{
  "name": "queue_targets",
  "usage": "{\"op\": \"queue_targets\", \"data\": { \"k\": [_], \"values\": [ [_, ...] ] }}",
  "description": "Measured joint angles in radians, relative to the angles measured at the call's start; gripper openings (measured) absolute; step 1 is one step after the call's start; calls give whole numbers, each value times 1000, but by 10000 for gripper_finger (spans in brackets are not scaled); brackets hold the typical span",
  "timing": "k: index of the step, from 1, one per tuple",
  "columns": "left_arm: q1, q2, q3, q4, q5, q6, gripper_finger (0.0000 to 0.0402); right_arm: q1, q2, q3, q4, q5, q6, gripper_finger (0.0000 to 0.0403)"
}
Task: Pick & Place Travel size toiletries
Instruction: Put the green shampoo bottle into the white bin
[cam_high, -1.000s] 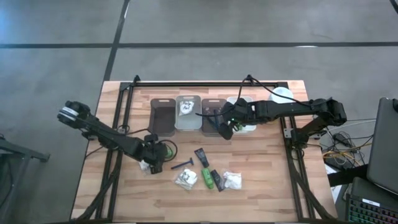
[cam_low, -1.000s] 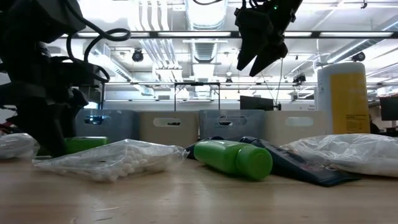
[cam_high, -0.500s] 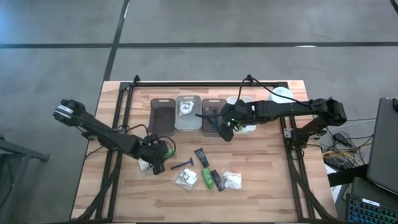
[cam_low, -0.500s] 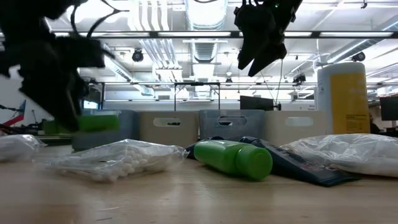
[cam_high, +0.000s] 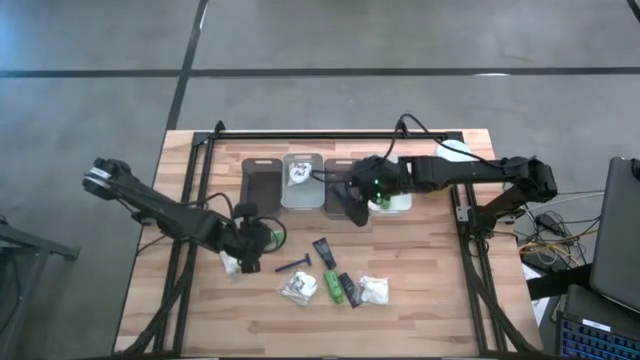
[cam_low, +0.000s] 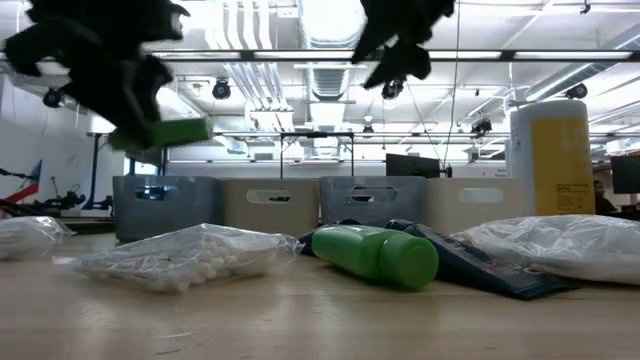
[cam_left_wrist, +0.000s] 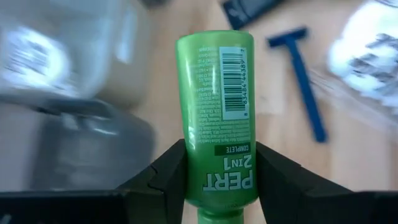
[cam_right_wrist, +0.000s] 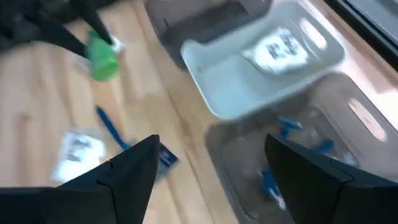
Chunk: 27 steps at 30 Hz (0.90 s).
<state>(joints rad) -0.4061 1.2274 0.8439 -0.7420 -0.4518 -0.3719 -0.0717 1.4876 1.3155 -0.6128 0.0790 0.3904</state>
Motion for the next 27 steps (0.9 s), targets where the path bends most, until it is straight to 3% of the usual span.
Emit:
{"op": "queue_targets", "data": {
  "k": [7, 11, 16, 22, 27],
  "values": [
    [39, 0, 137, -63, -246, 142, 156, -60, 0, 55, 134, -205, 176, 307],
    [89, -1, 207, -27, -353, 240, 156, -67, 0, 53, 218, -242, 234, 317],
    [159, -1, 258, 71, -333, 330, 156, -67, 9, 53, 257, -238, 257, 327],
    [213, 2, 257, 327, -286, 527, 156, -67, 52, 54, 287, -237, 316, 335],
    [244, 12, 249, 334, -271, 537, 156, -68, 62, 55, 343, -237, 364, 338]
  ]
}}
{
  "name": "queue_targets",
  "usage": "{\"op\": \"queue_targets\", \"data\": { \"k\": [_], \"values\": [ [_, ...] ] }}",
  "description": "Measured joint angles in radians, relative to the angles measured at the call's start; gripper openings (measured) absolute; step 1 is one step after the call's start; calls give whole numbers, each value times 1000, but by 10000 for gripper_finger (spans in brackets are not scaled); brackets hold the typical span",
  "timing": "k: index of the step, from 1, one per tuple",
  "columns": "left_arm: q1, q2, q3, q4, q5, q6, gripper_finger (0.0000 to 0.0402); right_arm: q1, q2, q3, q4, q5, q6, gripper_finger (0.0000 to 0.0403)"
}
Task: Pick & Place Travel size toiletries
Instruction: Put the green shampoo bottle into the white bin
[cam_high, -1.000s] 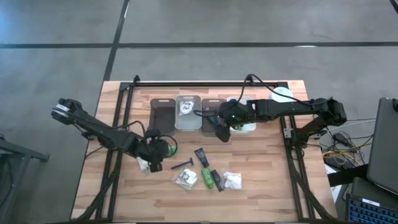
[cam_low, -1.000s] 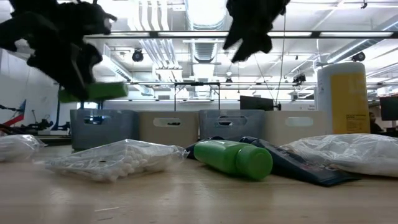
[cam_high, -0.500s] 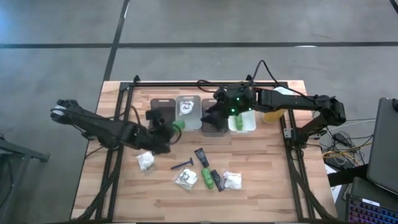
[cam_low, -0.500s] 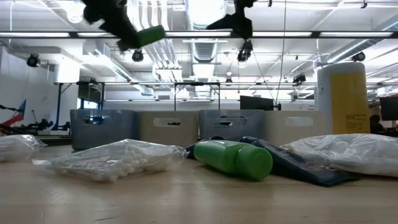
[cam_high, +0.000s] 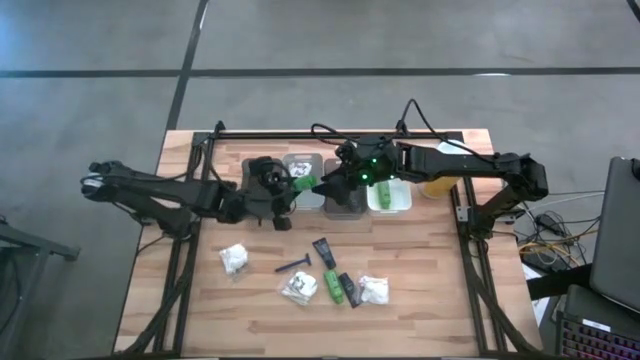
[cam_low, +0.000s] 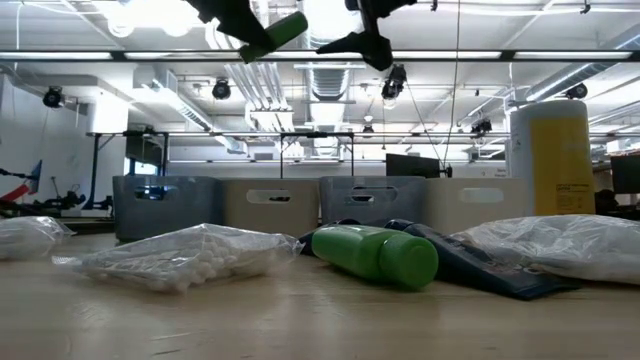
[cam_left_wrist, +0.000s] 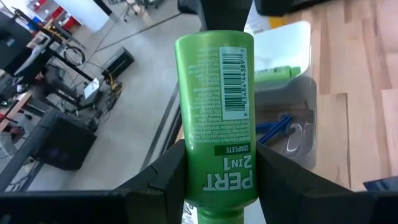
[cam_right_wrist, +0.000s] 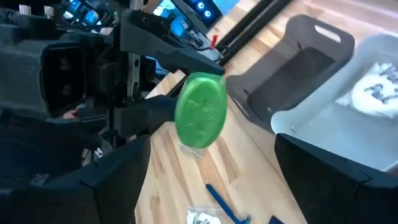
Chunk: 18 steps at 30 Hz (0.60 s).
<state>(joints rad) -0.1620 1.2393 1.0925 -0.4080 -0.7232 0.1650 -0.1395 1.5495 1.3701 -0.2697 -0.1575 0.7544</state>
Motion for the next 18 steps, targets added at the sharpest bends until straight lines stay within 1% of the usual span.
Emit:
{"op": "queue_targets", "data": {
  "k": [6, 12, 18],
  "values": [
    [17, 22, 0, -1, 11, 1, 156, -7, 4, 0, 18, 1, 36, 322],
    [20, 45, 0, 31, 32, 25, 156, -9, 40, -2, 65, 2, 62, 308],
    [30, 48, 1, 33, 31, 25, 156, -9, 39, -2, 63, 3, 66, 292]
  ]
}}
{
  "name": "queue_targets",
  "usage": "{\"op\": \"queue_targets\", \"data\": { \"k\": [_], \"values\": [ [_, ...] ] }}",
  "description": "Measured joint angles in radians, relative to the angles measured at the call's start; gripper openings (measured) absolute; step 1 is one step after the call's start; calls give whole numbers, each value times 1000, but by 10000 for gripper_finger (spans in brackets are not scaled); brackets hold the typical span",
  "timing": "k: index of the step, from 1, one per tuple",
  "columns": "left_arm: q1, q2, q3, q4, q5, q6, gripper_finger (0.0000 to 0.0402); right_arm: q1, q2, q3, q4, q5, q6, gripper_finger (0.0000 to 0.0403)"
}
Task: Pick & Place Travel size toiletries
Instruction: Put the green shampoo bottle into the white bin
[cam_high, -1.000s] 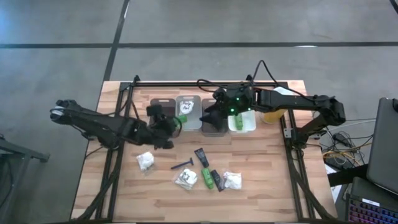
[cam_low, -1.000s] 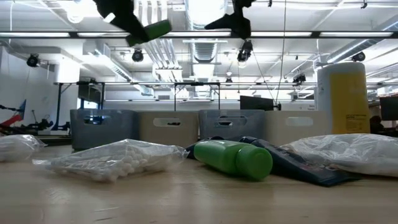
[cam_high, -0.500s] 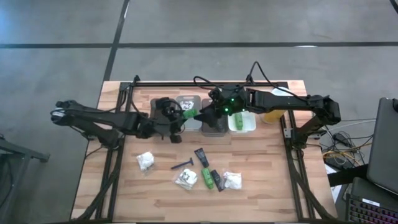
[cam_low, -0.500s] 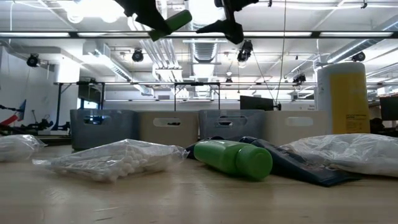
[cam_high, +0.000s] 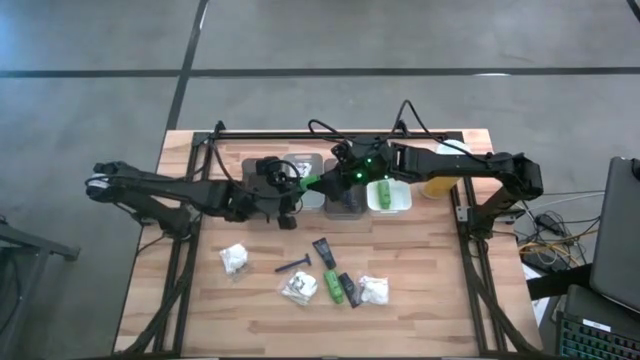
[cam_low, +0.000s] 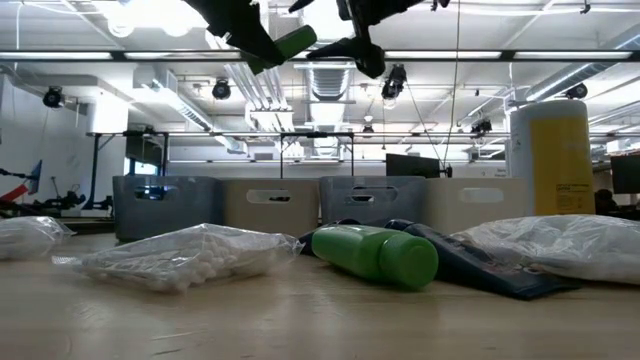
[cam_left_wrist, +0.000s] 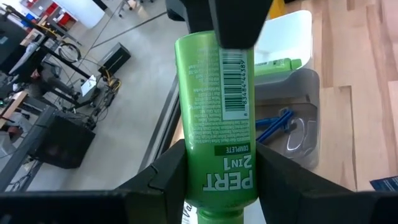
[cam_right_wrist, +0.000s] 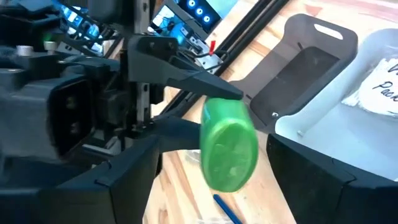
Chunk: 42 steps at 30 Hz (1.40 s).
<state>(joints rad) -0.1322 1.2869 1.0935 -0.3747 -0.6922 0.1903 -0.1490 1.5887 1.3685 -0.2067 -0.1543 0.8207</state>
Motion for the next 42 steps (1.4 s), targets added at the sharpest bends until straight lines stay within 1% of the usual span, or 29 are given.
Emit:
{"op": "queue_targets", "data": {
  "k": [8, 13, 16, 25, 33, 37, 42],
  "values": [
    [0, 0, 0, 1, 0, 0, 156, 0, 20, -2, -62, 2, 29, 265],
    [-1, 0, -2, 0, -1, 1, 156, -5, 34, -3, -27, 4, 37, 254],
    [0, 0, -2, -4, -2, 0, 156, -6, 34, -2, -23, 28, 37, 249],
    [0, 0, -2, -15, -2, 0, 156, -8, 47, -2, -16, 25, 36, 242],
    [0, 0, -2, -13, -3, -7, 156, -8, 48, -2, 8, 22, 24, 205],
    [0, 0, -2, -16, 0, -15, 157, -8, 48, -2, 10, 12, 14, 179],
    [0, 0, -2, -24, -1, -37, 179, -8, 48, -2, 12, 11, 10, 140]
  ]
}}
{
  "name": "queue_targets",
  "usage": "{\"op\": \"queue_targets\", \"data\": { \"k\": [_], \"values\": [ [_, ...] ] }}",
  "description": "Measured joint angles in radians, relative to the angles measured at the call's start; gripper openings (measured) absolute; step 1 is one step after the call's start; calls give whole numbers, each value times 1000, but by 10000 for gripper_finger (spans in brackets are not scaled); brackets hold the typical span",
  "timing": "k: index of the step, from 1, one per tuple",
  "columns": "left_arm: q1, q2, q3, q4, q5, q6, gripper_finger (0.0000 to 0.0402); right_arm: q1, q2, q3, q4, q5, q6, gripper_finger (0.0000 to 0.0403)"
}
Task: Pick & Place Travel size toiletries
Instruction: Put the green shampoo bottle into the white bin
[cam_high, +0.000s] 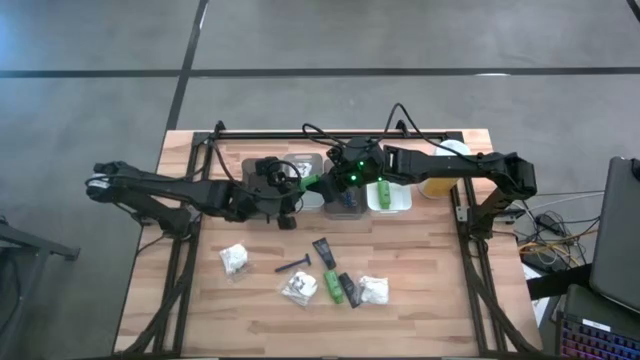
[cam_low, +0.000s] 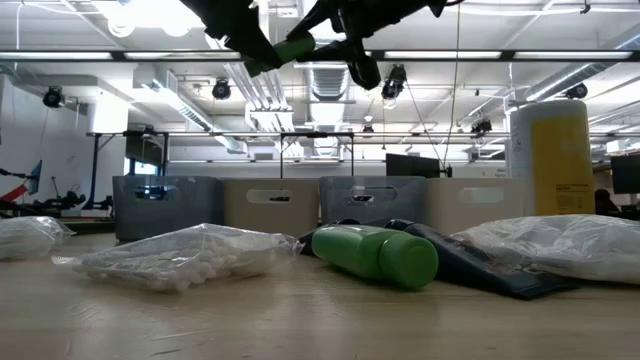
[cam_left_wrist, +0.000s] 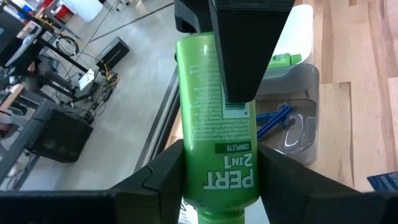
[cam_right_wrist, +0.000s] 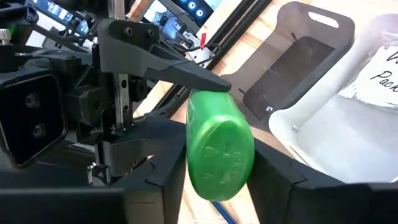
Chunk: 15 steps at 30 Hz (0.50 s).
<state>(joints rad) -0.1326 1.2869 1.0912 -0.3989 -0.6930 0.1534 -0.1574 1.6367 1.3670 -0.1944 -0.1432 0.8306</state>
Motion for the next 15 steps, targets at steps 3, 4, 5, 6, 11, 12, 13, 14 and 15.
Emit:
{"op": "queue_targets", "data": {
  "k": [3, 4, 5, 6, 11, 12, 13, 14, 15],
  "values": [
    [0, 0, 0, -3, -3, -21, 199, 0, -2, 0, -13, 9, -5, 116],
    [0, 0, 0, -3, -7, -25, 206, -1, -2, 0, -13, 11, -10, 109],
    [0, 0, 0, -3, -11, -28, 213, -2, -2, 0, -14, 15, -16, 102],
    [0, 0, 0, -4, -16, -29, 219, -2, -3, 0, -18, 23, -22, 98],
    [-5, -13, 0, -64, -44, -57, 246, -5, -14, 0, -81, 79, -46, 93],
    [-6, -20, 0, -93, -44, -82, 250, -7, -24, 0, -114, 100, -55, 94],
    [-7, -28, 0, -131, -44, -116, 253, -9, -36, 0, -156, 123, -67, 95],
    [-8, -37, 0, -178, -44, -158, 255, -9, -49, 0, -201, 152, -77, 95],
    [-8, -49, 0, -228, -43, -203, 256, -10, -66, 0, -246, 181, -83, 95]
  ]
}}
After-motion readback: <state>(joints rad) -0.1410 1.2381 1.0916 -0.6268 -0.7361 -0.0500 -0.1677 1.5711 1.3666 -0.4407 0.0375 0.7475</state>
